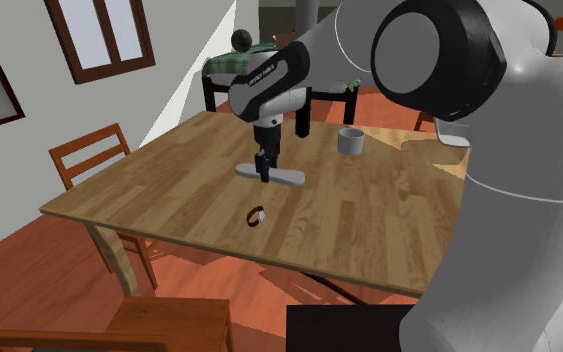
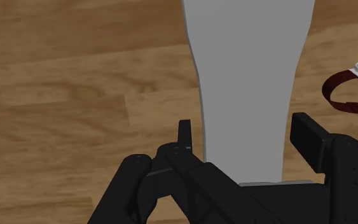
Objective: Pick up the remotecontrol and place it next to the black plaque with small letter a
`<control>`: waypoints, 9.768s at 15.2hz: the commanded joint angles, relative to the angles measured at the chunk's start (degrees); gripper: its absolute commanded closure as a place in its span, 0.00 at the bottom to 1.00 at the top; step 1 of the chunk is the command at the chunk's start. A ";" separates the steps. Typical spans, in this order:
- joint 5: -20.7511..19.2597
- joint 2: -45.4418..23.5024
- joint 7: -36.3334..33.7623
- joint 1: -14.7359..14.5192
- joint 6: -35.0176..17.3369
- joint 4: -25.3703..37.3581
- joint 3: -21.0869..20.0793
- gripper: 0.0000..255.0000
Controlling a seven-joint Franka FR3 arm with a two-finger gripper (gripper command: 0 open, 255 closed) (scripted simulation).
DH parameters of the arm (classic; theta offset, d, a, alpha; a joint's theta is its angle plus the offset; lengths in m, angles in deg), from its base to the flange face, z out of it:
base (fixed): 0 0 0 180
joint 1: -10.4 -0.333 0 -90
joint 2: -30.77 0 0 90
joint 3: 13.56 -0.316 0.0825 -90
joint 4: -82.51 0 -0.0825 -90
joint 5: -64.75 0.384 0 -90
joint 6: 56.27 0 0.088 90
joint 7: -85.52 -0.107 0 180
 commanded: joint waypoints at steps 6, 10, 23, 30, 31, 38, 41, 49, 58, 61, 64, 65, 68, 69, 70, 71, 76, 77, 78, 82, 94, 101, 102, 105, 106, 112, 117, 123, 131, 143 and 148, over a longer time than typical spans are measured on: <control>0.38 1.82 0.30 0.03 4.89 3.10 -0.09 1.00; 0.55 2.59 0.45 0.04 7.77 5.22 -0.12 1.00; 0.84 3.77 0.81 0.01 17.45 13.73 -0.19 1.00; 0.83 3.48 0.91 -0.07 22.94 19.50 -0.24 1.00; 0.82 3.38 0.92 -0.09 23.74 20.40 -0.25 1.00; 0.67 2.22 0.95 -0.25 29.58 27.40 -0.31 1.00; 0.55 1.43 0.94 -0.35 32.23 30.82 -0.35 1.00; 0.04 -1.81 0.89 -0.82 39.97 41.78 -0.48 1.00; 0.25 -0.56 2.61 0.30 45.25 45.87 -0.05 1.00; 1.41 6.99 5.58 2.57 42.51 35.71 1.18 1.00; 2.11 13.33 8.73 4.34 40.89 27.86 2.75 1.00; 2.24 15.25 9.80 4.87 40.52 25.59 3.32 1.00; 2.36 20.60 13.06 6.26 39.79 19.57 5.20 1.00; 2.31 22.25 14.15 6.69 39.65 17.80 5.86 1.00; 2.22 23.85 15.26 7.12 39.56 16.13 6.53 1.00; 2.09 25.39 16.37 7.53 39.51 14.56 7.22 1.00; 0.85 32.33 22.00 9.48 39.74 8.00 10.91 1.00; 0.50 33.57 23.15 9.87 39.87 6.93 11.69 1.00; 0.11 34.76 24.31 10.25 40.01 5.93 12.48 1.00; -1.73 39.04 29.02 11.78 40.74 2.65 15.79 1.00; -9.18 46.97 44.34 16.23 43.30 -0.88 27.10 1.00; -12.26 48.70 49.80 17.58 42.57 -2.22 31.69 1.00; -12.39 49.10 49.68 17.67 41.88 -3.31 31.74 1.00; -12.77 50.23 49.35 17.94 39.83 -6.47 31.93 1.00; -12.90 50.58 49.24 18.03 39.15 -7.50 32.00 1.00; -13.72 52.47 48.67 18.56 35.07 -13.42 32.56 1.00; -14.47 53.73 48.26 18.99 31.67 -18.05 33.18 1.00; -15.44 54.86 47.83 19.50 27.54 -23.28 34.10 1.00; -16.88 55.69 47.34 20.15 21.88 -29.73 35.61 1.00; -19.38 55.20 46.73 21.02 12.79 -38.29 38.53 1.00; -20.54 54.27 46.51 21.29 8.70 -41.44 39.99 1.00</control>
